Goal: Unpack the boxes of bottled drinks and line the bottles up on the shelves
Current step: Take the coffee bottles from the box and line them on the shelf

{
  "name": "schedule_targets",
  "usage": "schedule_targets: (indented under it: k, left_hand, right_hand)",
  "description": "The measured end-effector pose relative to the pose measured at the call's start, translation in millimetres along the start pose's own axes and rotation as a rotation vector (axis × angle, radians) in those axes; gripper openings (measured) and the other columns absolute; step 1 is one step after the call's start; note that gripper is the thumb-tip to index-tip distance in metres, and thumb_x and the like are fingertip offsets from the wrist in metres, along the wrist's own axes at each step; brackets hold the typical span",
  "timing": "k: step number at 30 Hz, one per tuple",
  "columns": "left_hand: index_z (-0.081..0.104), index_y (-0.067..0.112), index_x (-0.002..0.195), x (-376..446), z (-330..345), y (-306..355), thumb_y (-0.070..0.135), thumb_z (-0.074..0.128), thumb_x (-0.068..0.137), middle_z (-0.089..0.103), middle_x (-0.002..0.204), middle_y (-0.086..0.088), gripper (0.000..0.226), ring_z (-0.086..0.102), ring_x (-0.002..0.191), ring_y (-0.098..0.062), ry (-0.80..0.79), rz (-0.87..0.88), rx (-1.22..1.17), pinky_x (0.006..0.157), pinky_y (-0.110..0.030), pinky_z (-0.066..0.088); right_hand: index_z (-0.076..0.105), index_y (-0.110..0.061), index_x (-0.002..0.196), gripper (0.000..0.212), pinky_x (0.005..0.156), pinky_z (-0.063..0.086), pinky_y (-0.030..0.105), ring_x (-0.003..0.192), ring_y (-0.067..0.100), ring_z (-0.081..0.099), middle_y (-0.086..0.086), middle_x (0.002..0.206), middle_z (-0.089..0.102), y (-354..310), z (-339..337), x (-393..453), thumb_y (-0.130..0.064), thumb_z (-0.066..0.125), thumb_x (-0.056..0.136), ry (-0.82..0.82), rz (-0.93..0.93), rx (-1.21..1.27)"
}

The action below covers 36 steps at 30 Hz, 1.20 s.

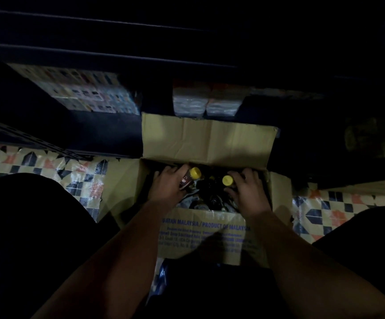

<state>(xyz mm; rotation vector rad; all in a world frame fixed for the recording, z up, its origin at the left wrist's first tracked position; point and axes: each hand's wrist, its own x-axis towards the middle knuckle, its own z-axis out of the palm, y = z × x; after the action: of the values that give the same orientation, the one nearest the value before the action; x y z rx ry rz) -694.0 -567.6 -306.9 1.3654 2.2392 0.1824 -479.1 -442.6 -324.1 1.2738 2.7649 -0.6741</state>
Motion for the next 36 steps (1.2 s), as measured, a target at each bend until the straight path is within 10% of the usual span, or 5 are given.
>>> schedule_targets:
  k: [12,20,36]
  left_hand:
    - [0.045,0.019,0.129,-14,-15,26,0.011,0.074,0.082,0.058,0.12,-0.014,0.056,0.059,0.109,-0.04,0.214,-0.003,-0.199,0.085,-0.05,0.054]
    - [0.053,0.034,0.107,-30,-64,69,0.012,0.084,0.075,0.07,0.094,0.012,0.05,0.069,0.085,-0.001,0.189,-0.169,-0.738,0.076,-0.022,0.056]
    - [0.053,0.015,0.103,-182,-374,205,-0.006,0.076,0.08,0.065,0.086,-0.008,0.039,0.064,0.074,-0.009,0.144,0.074,-1.021,0.068,-0.023,0.05]
  right_hand:
    - [0.067,-0.01,0.106,0.034,0.088,0.031,0.005,0.11,0.018,0.05,0.009,0.122,0.048,-51,-39,-12,-0.032,0.08,0.084,0.303,0.339,0.58]
    - [0.052,-0.026,0.11,0.04,0.085,0.052,0.042,0.099,0.027,0.062,0.003,0.106,0.065,-77,-78,-17,-0.057,0.061,0.085,0.254,0.288,0.66]
    - [0.042,-0.028,0.109,0.034,0.067,0.037,0.018,0.081,0.01,0.056,-0.003,0.094,0.06,-224,-391,-112,-0.029,0.071,0.091,0.294,0.125,0.665]
